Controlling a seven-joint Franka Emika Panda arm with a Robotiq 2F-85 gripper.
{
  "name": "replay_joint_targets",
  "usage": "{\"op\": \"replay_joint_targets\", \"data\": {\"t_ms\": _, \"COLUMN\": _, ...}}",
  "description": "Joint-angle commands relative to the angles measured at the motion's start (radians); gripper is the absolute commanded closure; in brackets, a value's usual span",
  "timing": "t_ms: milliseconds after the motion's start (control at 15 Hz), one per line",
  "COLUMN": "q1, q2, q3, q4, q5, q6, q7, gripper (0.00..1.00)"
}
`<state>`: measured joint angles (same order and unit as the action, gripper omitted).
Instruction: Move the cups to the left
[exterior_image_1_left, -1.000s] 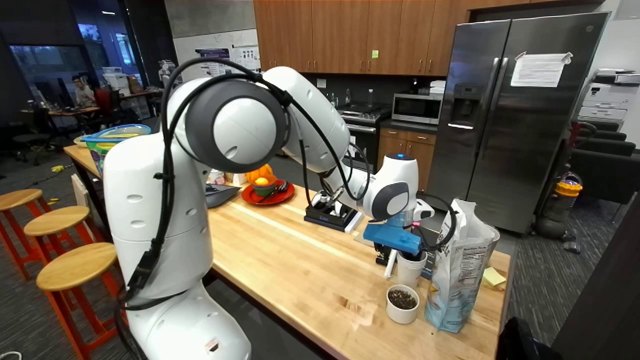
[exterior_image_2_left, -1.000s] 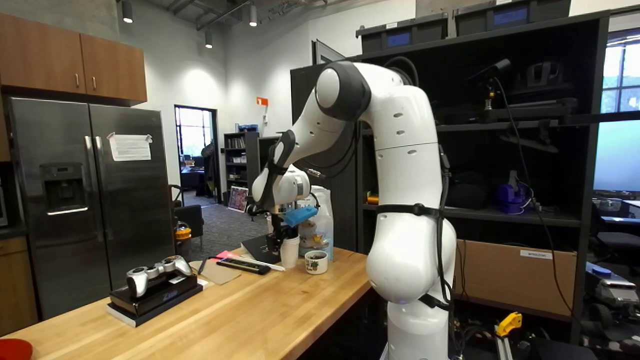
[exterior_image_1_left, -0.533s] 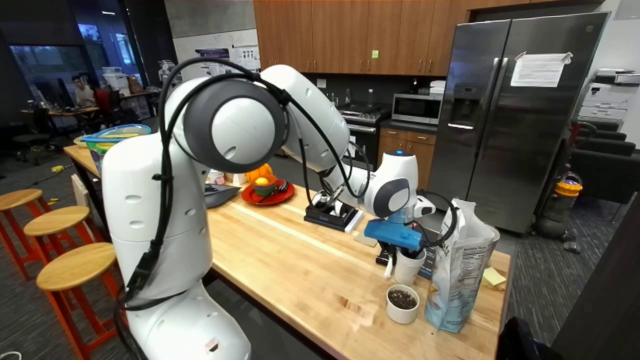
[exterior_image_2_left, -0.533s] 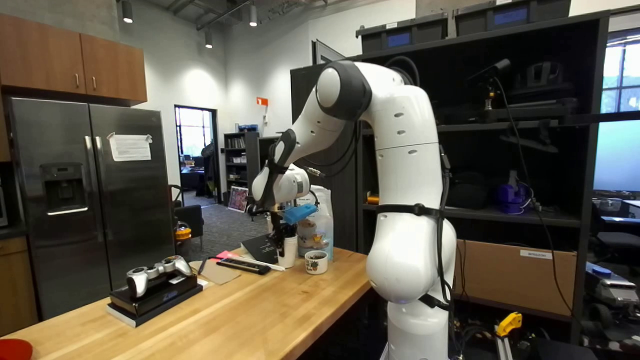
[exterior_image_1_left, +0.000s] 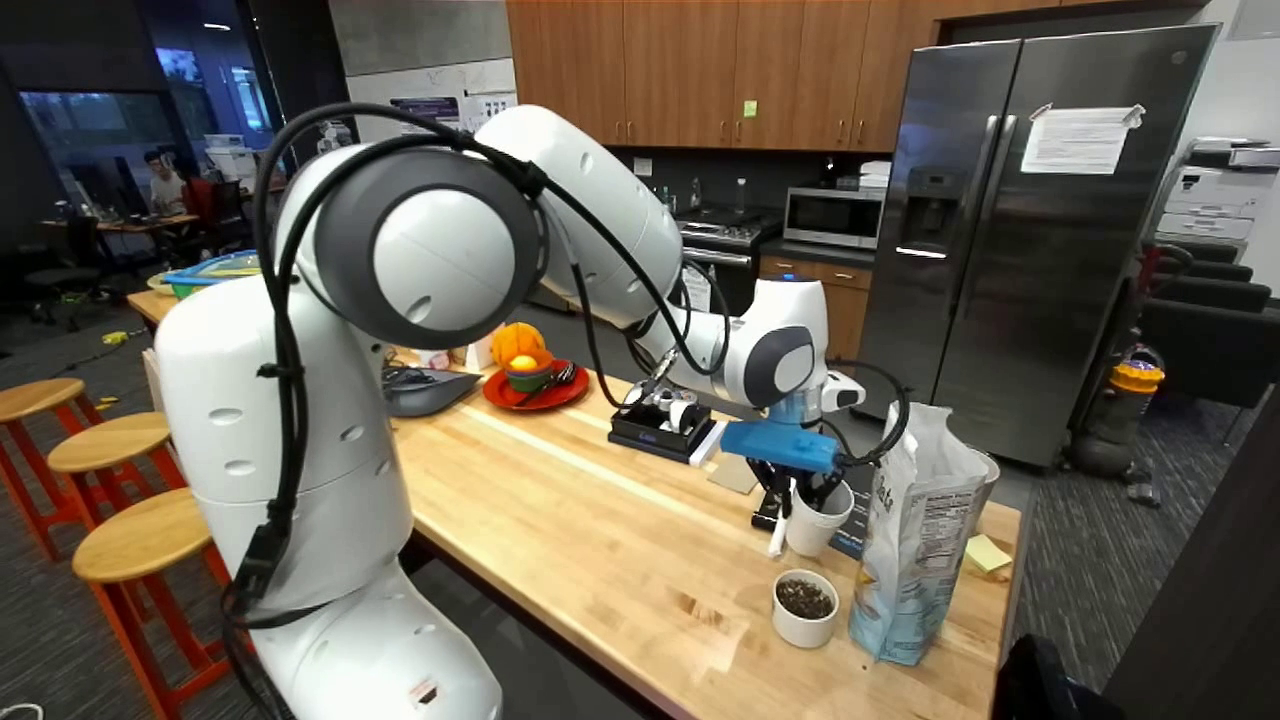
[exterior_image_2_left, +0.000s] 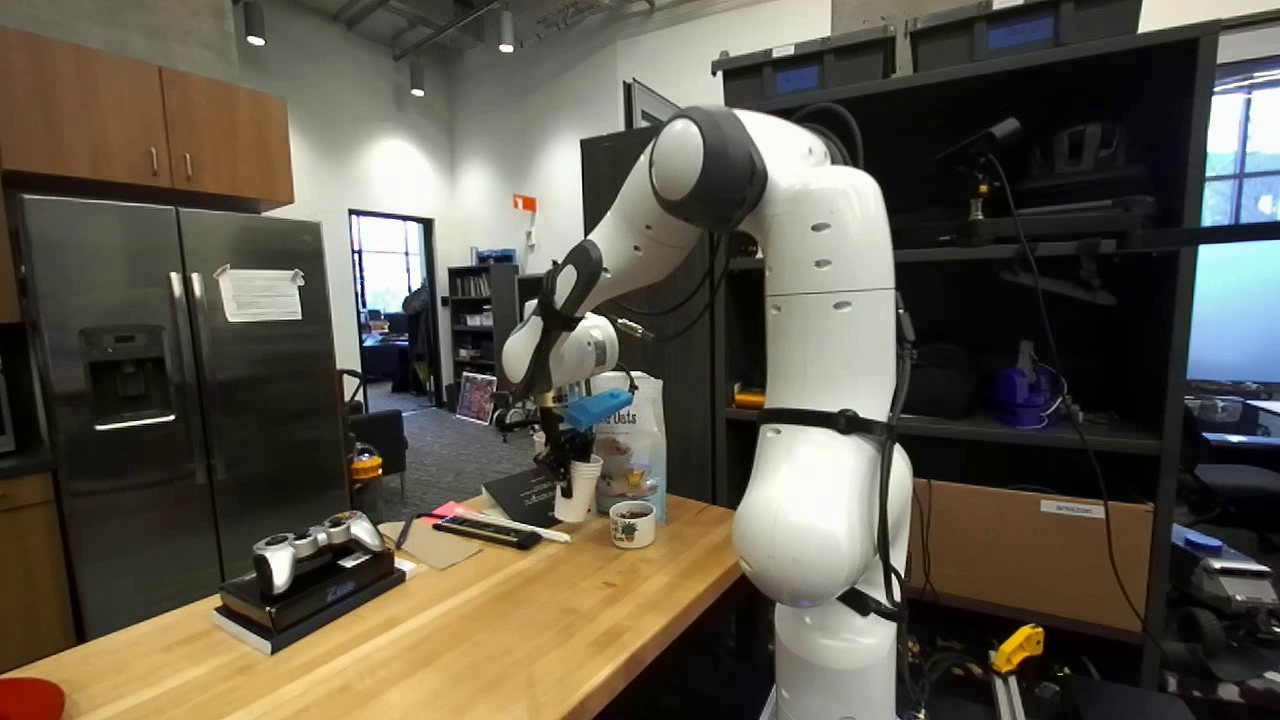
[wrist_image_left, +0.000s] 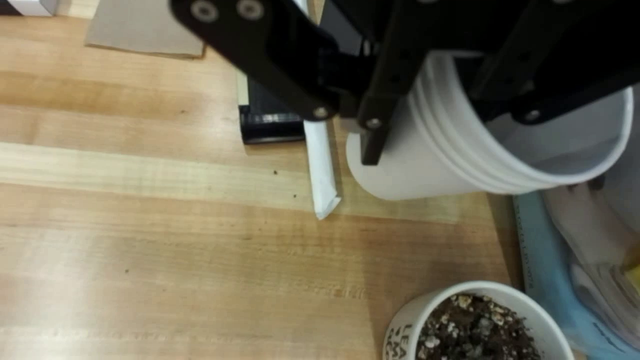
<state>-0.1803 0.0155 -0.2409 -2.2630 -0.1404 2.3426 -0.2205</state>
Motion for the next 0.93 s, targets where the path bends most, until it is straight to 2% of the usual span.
{"op": "replay_joint_targets", "data": {"t_ms": 0, "q1": -0.004, "q2": -0.110, "q3": 0.023, "q4": -0.030, "q5": -0.044, "q6": -0.061, "q7": 0.031, "gripper": 0.95}}
{"op": "replay_joint_targets", "data": {"t_ms": 400, "q1": 0.015, "q2": -0.257, "q3": 0.070, "q4": -0.059, "q5": -0.089, "q6": -0.168, "q7": 0.013, "gripper": 0.95}}
{"op": "replay_joint_targets", "data": {"t_ms": 867, "q1": 0.109, "q2": -0.398, "q3": 0.170, "q4": -0.069, "q5": -0.084, "q6": -0.236, "q7": -0.012, "gripper": 0.95}}
